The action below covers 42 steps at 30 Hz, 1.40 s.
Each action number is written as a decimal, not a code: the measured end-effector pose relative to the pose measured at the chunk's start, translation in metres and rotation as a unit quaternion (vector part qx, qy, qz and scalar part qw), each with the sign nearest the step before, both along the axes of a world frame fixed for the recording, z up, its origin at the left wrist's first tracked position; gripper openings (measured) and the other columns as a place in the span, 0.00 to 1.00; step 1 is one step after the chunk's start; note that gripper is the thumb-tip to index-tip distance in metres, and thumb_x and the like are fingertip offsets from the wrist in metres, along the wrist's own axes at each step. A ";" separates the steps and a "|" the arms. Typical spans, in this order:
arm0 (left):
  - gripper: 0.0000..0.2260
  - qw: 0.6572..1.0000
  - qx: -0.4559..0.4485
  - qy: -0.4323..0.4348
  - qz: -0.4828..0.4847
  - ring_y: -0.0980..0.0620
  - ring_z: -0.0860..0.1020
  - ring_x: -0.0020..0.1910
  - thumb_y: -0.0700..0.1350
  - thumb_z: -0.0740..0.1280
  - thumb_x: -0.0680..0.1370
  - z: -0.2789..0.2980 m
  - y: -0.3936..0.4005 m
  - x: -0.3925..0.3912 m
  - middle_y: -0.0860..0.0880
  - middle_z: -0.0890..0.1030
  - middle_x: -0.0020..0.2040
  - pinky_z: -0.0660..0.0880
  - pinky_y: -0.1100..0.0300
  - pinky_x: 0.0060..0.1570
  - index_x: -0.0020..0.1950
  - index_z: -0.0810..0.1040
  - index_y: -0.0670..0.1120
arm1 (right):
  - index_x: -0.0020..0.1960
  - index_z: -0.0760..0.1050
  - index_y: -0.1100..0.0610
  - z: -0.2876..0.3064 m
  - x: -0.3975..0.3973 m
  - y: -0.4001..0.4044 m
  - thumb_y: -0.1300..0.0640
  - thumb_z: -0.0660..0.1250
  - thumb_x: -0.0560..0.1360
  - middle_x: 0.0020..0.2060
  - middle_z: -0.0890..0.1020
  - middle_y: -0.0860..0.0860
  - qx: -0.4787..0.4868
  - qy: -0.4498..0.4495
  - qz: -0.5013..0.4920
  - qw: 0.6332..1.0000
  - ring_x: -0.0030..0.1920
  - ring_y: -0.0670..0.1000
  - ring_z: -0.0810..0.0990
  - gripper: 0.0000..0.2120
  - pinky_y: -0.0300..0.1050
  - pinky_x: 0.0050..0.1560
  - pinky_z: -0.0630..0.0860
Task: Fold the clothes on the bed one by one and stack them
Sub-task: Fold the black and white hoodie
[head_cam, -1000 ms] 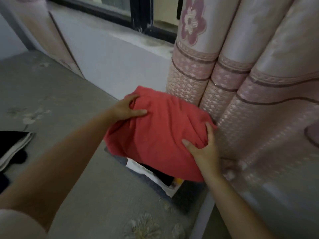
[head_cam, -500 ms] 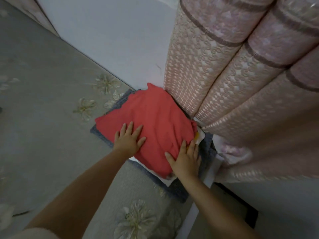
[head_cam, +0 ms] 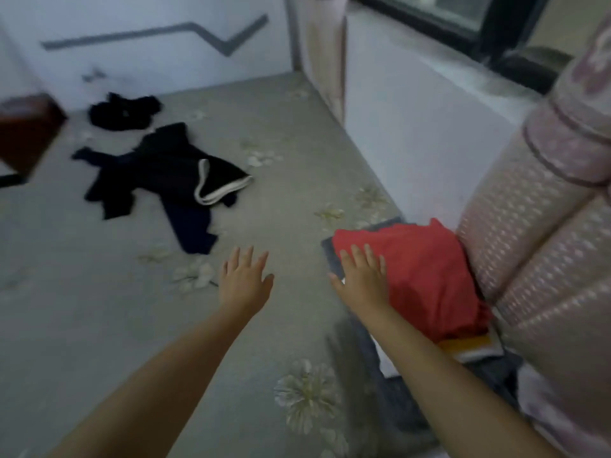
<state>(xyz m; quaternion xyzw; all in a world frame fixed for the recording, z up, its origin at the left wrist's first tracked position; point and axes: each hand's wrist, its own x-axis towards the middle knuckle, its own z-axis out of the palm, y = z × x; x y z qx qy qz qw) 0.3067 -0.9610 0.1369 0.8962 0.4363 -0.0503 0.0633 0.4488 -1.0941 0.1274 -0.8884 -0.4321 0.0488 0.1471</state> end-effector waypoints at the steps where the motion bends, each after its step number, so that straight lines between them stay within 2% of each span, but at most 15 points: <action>1: 0.23 0.999 0.011 -0.004 0.040 0.47 0.45 0.75 0.54 0.52 0.81 0.010 0.000 -0.032 0.48 0.50 0.76 0.47 0.51 0.71 0.75 0.53 0.52 | 0.54 0.79 0.65 0.006 -0.018 0.013 0.53 0.71 0.65 0.56 0.79 0.64 0.004 0.004 0.042 0.999 0.60 0.66 0.74 0.21 0.68 0.59 0.66; 3: 0.23 0.997 0.016 -0.014 0.079 0.47 0.46 0.75 0.54 0.52 0.81 0.019 -0.001 -0.071 0.48 0.50 0.76 0.47 0.51 0.72 0.75 0.53 0.52 | 0.52 0.78 0.66 0.016 -0.040 0.028 0.54 0.70 0.67 0.55 0.78 0.65 0.020 0.014 0.079 0.997 0.61 0.67 0.73 0.19 0.68 0.61 0.64; 6: 0.23 0.985 0.037 -0.011 0.170 0.47 0.46 0.75 0.55 0.51 0.81 0.041 -0.008 -0.152 0.49 0.50 0.76 0.48 0.52 0.71 0.75 0.52 0.52 | 0.67 0.68 0.62 0.045 -0.099 0.052 0.51 0.61 0.76 0.68 0.68 0.60 0.015 -0.014 0.162 0.987 0.72 0.60 0.60 0.23 0.57 0.70 0.54; 7: 0.23 0.979 0.043 -0.009 0.197 0.47 0.46 0.75 0.55 0.50 0.81 0.048 -0.010 -0.179 0.49 0.50 0.76 0.49 0.53 0.71 0.75 0.52 0.52 | 0.68 0.66 0.61 0.049 -0.120 0.060 0.49 0.60 0.77 0.69 0.67 0.59 0.006 -0.024 0.190 0.982 0.72 0.59 0.59 0.24 0.57 0.70 0.54; 10: 0.23 0.960 0.063 -0.015 0.272 0.47 0.47 0.75 0.55 0.51 0.81 0.065 -0.016 -0.264 0.49 0.50 0.76 0.49 0.53 0.71 0.75 0.52 0.53 | 0.59 0.75 0.65 0.066 -0.193 0.084 0.51 0.71 0.69 0.59 0.77 0.63 0.053 -0.042 0.256 0.964 0.63 0.64 0.72 0.24 0.67 0.61 0.67; 13: 0.24 0.937 0.086 -0.021 0.337 0.47 0.47 0.75 0.55 0.51 0.80 0.081 -0.025 -0.358 0.49 0.51 0.76 0.50 0.52 0.71 0.75 0.52 0.53 | 0.67 0.68 0.61 0.082 -0.287 0.104 0.46 0.64 0.74 0.67 0.69 0.59 0.023 -0.063 0.331 0.941 0.70 0.60 0.64 0.27 0.61 0.68 0.57; 14: 0.24 0.930 0.093 -0.024 0.356 0.47 0.47 0.75 0.55 0.51 0.80 0.085 -0.028 -0.390 0.49 0.51 0.76 0.50 0.52 0.71 0.75 0.52 0.53 | 0.65 0.71 0.61 0.086 -0.319 0.111 0.46 0.67 0.72 0.65 0.72 0.60 0.032 -0.076 0.355 0.931 0.67 0.60 0.67 0.27 0.62 0.66 0.61; 16: 0.24 0.914 0.105 -0.032 0.390 0.47 0.48 0.75 0.55 0.51 0.80 0.091 -0.032 -0.458 0.49 0.52 0.76 0.51 0.52 0.71 0.75 0.53 0.52 | 0.52 0.79 0.63 0.095 -0.388 0.123 0.47 0.77 0.62 0.51 0.81 0.62 0.015 -0.080 0.393 0.916 0.55 0.62 0.78 0.26 0.66 0.53 0.73; 17: 0.24 0.908 0.109 -0.035 0.404 0.47 0.48 0.75 0.55 0.51 0.80 0.093 -0.035 -0.492 0.49 0.52 0.76 0.51 0.53 0.71 0.75 0.53 0.52 | 0.52 0.79 0.63 0.096 -0.424 0.127 0.47 0.76 0.62 0.50 0.81 0.62 0.019 -0.079 0.407 0.910 0.54 0.62 0.79 0.25 0.65 0.53 0.73; 19: 0.23 0.896 0.114 -0.033 0.428 0.47 0.48 0.75 0.55 0.51 0.80 0.097 -0.039 -0.562 0.49 0.52 0.76 0.50 0.53 0.70 0.75 0.53 0.52 | 0.64 0.71 0.61 0.102 -0.501 0.137 0.45 0.66 0.73 0.62 0.74 0.59 0.036 -0.072 0.441 0.894 0.65 0.59 0.69 0.26 0.58 0.64 0.63; 20: 0.23 0.890 0.114 -0.029 0.441 0.47 0.48 0.75 0.55 0.51 0.80 0.098 -0.042 -0.595 0.49 0.52 0.76 0.50 0.53 0.70 0.75 0.53 0.53 | 0.68 0.67 0.59 0.103 -0.536 0.143 0.45 0.61 0.75 0.66 0.71 0.58 0.041 -0.071 0.454 0.887 0.68 0.58 0.65 0.26 0.54 0.66 0.60; 23: 0.24 0.872 0.106 -0.023 0.477 0.46 0.48 0.75 0.55 0.51 0.80 0.100 -0.049 -0.688 0.50 0.52 0.76 0.51 0.52 0.70 0.75 0.52 0.53 | 0.70 0.63 0.57 0.105 -0.637 0.159 0.44 0.58 0.76 0.68 0.67 0.57 0.072 -0.069 0.492 0.865 0.70 0.57 0.62 0.27 0.52 0.67 0.59; 27: 0.24 0.850 0.102 -0.018 0.517 0.46 0.50 0.74 0.55 0.52 0.80 0.101 -0.043 -0.791 0.49 0.54 0.76 0.53 0.52 0.70 0.75 0.52 0.53 | 0.73 0.58 0.54 0.109 -0.755 0.180 0.42 0.54 0.78 0.72 0.62 0.53 0.051 -0.075 0.548 0.832 0.72 0.54 0.57 0.27 0.54 0.69 0.55; 33: 0.24 0.821 0.112 -0.027 0.559 0.46 0.51 0.74 0.55 0.52 0.80 0.101 0.003 -0.919 0.49 0.56 0.75 0.53 0.51 0.70 0.75 0.53 0.53 | 0.73 0.56 0.53 0.111 -0.895 0.239 0.42 0.53 0.78 0.73 0.60 0.52 0.046 -0.084 0.589 0.803 0.73 0.54 0.54 0.28 0.54 0.70 0.54; 42: 0.24 0.795 0.134 -0.006 0.591 0.45 0.49 0.75 0.54 0.52 0.80 0.129 0.139 -1.116 0.49 0.54 0.76 0.53 0.51 0.70 0.75 0.52 0.51 | 0.73 0.56 0.53 0.136 -1.098 0.396 0.42 0.53 0.78 0.72 0.61 0.51 0.070 -0.070 0.616 0.781 0.73 0.54 0.55 0.27 0.53 0.70 0.54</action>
